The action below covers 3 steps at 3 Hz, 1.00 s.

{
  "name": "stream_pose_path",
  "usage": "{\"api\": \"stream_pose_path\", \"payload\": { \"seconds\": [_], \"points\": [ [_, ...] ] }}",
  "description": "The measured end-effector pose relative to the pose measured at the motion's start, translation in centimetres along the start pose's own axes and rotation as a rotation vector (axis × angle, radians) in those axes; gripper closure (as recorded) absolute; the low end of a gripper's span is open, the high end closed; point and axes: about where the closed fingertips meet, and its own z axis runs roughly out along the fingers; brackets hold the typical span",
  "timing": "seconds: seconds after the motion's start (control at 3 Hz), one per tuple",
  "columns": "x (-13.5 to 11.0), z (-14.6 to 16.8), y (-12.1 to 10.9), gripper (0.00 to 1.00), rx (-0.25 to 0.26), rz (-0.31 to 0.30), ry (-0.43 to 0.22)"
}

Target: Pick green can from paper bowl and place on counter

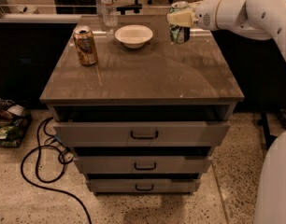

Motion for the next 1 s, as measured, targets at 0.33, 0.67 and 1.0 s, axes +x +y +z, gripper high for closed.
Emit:
{"api": "stream_pose_path", "payload": {
  "seconds": [0.33,0.67,1.0],
  "points": [
    [2.4,-0.3,-0.2,1.00,-0.028,0.001,-0.033],
    [4.1,-0.3,-0.3,1.00,-0.047,0.003,-0.064],
    [5.3,-0.2,-0.5,1.00,-0.060,0.009,-0.107]
  ]
}}
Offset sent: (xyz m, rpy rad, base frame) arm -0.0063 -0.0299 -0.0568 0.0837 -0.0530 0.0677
